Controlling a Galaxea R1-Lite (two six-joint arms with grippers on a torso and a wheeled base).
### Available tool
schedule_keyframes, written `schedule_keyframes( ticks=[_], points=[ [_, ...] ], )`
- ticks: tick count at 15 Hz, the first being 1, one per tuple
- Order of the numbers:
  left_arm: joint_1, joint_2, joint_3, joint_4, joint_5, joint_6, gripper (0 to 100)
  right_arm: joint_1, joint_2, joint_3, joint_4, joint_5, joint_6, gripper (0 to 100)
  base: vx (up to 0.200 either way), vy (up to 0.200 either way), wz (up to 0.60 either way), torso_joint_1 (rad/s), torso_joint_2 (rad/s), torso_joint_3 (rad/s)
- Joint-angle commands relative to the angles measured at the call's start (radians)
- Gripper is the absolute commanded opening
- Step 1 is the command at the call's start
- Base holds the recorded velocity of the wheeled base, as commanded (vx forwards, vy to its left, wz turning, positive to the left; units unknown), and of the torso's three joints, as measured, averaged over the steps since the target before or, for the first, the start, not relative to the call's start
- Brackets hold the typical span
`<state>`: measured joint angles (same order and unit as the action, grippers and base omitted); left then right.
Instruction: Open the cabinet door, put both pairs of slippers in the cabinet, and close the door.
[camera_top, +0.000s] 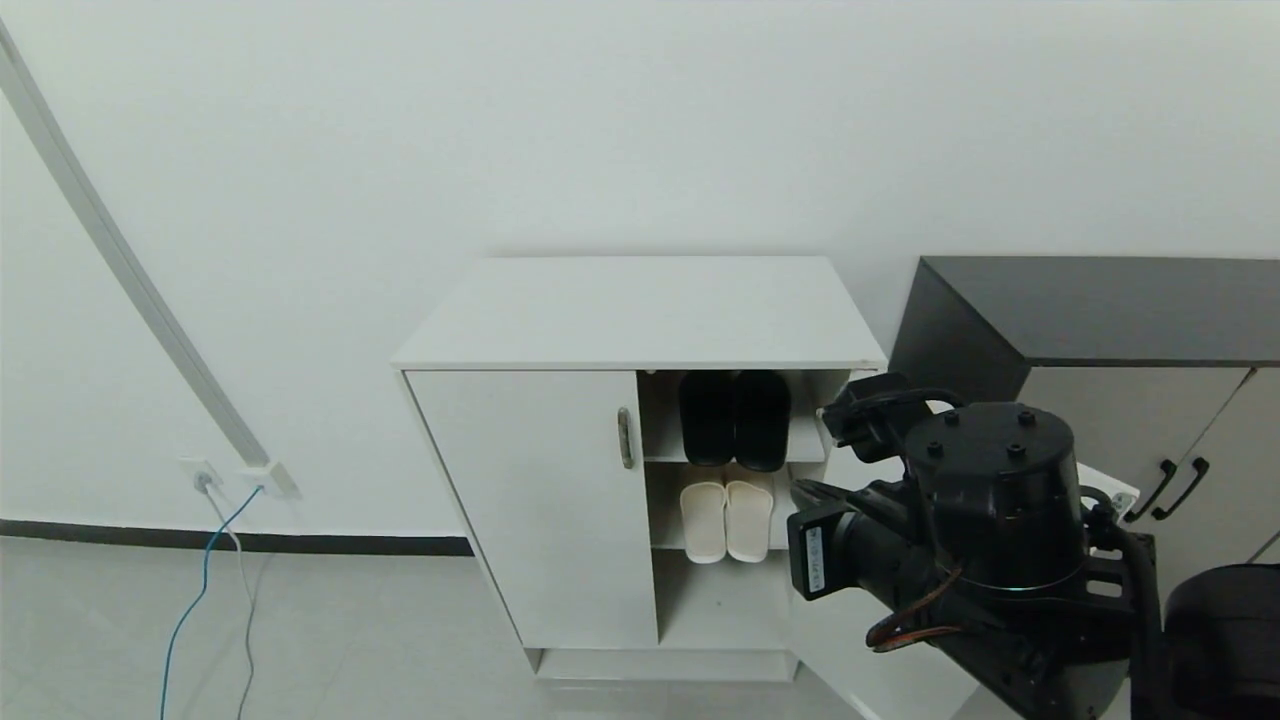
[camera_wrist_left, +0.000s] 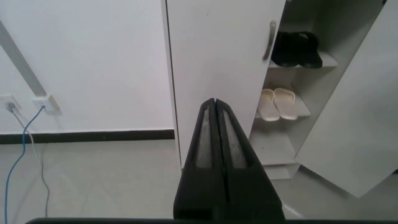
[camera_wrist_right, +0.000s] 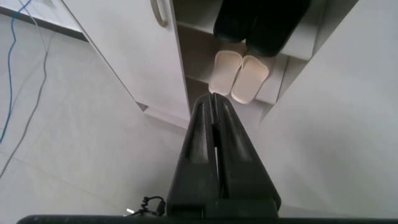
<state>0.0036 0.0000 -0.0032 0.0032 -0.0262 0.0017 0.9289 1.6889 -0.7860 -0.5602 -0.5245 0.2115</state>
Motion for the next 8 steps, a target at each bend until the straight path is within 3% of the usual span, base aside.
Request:
schedule_keyframes(
  ticks=[1,8],
  points=[
    [-0.001,0.002,0.000,0.000,0.000,0.000,0,0.001,0.000,0.002,0.000,0.000,0.000,0,0.000,0.000,0.00,0.246,-0.58,-0.339],
    [-0.001,0.002,0.000,0.000,0.000,0.000,0,0.001,0.005,0.016,-0.015,0.003,-0.007,0,0.000,0.000,0.00,0.235,-0.53,-0.298]
  ],
)
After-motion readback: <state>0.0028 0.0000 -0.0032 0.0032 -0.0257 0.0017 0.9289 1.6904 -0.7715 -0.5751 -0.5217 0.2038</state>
